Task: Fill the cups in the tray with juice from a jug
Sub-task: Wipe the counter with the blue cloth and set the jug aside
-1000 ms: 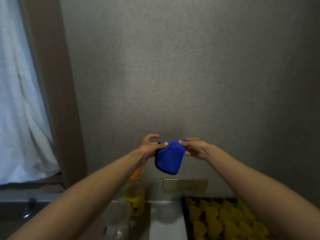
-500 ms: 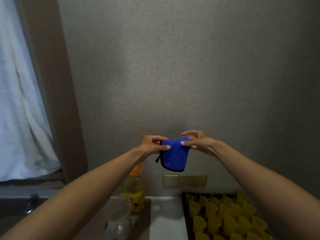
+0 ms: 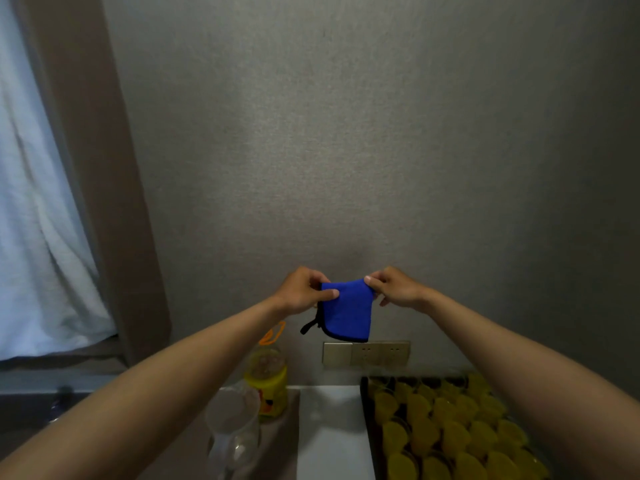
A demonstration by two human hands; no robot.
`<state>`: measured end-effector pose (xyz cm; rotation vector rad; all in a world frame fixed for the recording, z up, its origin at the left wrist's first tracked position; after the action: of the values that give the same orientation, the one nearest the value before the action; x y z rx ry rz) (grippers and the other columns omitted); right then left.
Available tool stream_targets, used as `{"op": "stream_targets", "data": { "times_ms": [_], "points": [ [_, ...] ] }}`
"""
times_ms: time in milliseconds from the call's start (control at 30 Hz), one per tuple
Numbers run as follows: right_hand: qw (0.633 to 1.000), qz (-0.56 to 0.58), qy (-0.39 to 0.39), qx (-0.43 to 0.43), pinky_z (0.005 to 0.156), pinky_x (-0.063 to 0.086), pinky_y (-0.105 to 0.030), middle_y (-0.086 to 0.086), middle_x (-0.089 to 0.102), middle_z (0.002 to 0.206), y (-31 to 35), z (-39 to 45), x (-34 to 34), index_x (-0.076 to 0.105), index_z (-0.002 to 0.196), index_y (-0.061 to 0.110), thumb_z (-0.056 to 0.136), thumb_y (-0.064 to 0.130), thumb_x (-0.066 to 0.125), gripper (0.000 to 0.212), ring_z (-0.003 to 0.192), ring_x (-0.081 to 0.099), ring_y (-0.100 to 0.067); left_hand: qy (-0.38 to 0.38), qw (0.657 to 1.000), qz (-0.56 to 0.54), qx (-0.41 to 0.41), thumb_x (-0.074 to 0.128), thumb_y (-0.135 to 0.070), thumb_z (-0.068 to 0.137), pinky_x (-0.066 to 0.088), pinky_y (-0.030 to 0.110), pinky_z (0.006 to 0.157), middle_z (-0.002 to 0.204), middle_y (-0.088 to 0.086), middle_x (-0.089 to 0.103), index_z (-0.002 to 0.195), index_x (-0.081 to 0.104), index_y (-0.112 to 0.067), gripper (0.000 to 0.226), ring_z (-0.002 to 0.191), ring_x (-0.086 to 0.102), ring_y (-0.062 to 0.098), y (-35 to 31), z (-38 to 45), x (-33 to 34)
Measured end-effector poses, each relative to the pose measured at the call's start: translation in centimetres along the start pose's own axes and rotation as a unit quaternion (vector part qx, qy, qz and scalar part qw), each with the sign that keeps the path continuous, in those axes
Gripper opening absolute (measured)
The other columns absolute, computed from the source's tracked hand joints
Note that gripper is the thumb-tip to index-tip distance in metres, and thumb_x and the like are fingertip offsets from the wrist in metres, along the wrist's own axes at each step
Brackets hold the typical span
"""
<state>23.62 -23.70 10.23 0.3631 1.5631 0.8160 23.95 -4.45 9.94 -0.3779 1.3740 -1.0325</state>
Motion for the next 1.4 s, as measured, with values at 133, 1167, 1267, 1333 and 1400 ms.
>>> {"op": "stream_targets", "data": {
  "times_ms": [133,1167,1267,1333,1400],
  "points": [
    [0.997,0.074,-0.018,0.013,0.086,0.052,-0.032,-0.011,0.072,0.104,-0.3,0.0,0.3,0.07,0.108,0.002,0.113,0.032,0.034,0.047,0.103,0.067,-0.022,0.007,1.0,0.014,0.01,0.066,-0.029,0.098,0.049,0.033,0.08,0.089,0.005,0.068,0.09,0.066,-0.015,0.016,0.084,0.063,0.017,-0.3,0.1,0.7],
    [0.888,0.319,-0.112,0.312,0.057,0.055,-0.027,-0.012,0.065,0.109,-15.8,-2.7,18.0,0.059,0.106,0.016,0.085,-0.005,0.078,0.036,0.093,0.066,-0.026,-0.017,0.963,-0.154,-0.221,0.06,-0.008,0.1,0.053,0.052,0.09,0.1,0.014,0.061,0.099,0.048,-0.011,0.012,0.097,0.061,0.029,17.5,-4.9,15.9],
    [0.921,0.197,-0.122,0.313,0.077,0.054,-0.028,-0.007,0.064,0.114,-17.6,-3.7,20.2,0.059,0.101,0.018,0.086,-0.003,0.075,0.03,0.108,0.064,-0.026,0.0,0.955,-0.143,-0.26,0.06,-0.011,0.1,0.055,0.046,0.087,0.102,0.011,0.06,0.103,0.047,-0.009,0.014,0.1,0.062,0.03,19.8,-7.2,18.9],
    [0.935,0.145,-0.105,0.306,0.076,0.048,-0.025,-0.006,0.062,0.116,-18.7,-4.6,22.2,0.057,0.103,0.017,0.089,-0.005,0.066,0.028,0.109,0.062,-0.025,0.022,0.947,-0.138,-0.289,0.061,-0.013,0.1,0.054,0.031,0.076,0.104,0.008,0.06,0.11,0.046,-0.007,0.019,0.099,0.06,0.025,21.0,-8.8,20.7],
    [0.943,0.106,-0.09,0.302,0.076,0.045,-0.025,-0.009,0.062,0.117,-19.6,-5.5,24.2,0.056,0.104,0.016,0.089,-0.008,0.056,0.029,0.102,0.059,-0.023,0.046,0.936,-0.139,-0.321,0.061,-0.014,0.1,0.051,0.027,0.078,0.111,0.009,0.06,0.12,0.046,-0.005,0.027,0.102,0.06,0.023,22.5,-10.2,22.6]
  ]
}}
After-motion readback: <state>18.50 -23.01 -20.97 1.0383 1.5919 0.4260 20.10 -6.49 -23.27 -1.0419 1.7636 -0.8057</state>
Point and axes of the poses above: each hand's wrist, its own z-axis towards the middle knuckle, its own x-axis out of the palm, y = z × x, the point moved 8 cm from there along z, towards the middle knuckle
